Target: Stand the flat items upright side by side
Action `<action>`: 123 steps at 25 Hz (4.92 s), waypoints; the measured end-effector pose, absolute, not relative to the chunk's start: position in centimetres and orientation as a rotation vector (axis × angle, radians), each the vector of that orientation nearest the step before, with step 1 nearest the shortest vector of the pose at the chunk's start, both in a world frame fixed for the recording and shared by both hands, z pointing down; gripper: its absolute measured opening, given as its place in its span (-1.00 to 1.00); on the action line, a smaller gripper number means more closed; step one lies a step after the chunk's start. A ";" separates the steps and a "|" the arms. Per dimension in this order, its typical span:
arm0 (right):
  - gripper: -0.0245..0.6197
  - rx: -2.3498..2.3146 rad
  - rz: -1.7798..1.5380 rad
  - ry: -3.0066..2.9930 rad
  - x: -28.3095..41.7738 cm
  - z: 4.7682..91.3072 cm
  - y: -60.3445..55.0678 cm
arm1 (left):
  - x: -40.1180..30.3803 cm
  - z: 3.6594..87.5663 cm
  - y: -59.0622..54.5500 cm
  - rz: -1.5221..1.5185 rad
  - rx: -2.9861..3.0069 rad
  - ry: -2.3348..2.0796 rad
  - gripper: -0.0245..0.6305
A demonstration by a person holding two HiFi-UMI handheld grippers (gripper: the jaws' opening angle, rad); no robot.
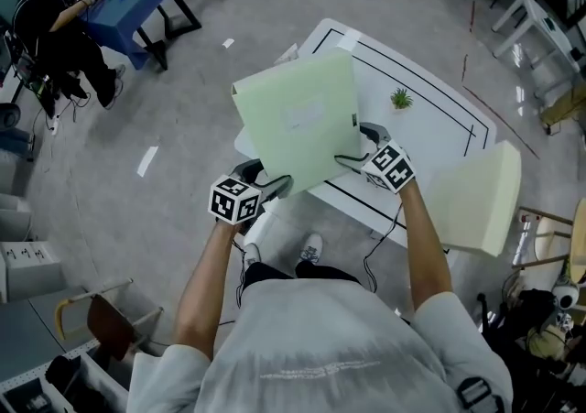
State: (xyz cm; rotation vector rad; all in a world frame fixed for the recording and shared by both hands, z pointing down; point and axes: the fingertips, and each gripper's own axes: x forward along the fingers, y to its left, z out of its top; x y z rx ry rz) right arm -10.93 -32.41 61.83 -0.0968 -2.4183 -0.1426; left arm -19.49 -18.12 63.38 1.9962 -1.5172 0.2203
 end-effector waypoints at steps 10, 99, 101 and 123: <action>0.32 -0.089 -0.257 -2.399 -11.8 61.5 -35.1 | -17.9 63.4 -18.6 0.365 2.056 -1.532 0.04; 0.07 1.586 0.317 -2.345 21.9 53.7 -28.0 | -10.9 56.8 -24.2 0.429 2.210 -1.678 0.13; 0.07 1.563 0.302 -2.346 20.6 53.8 -27.8 | -10.4 56.9 -24.1 0.404 2.201 -1.672 0.14; 0.07 1.538 0.334 -2.343 12.5 54.0 -25.7 | -3.8 56.5 -24.2 0.381 2.283 -1.560 0.13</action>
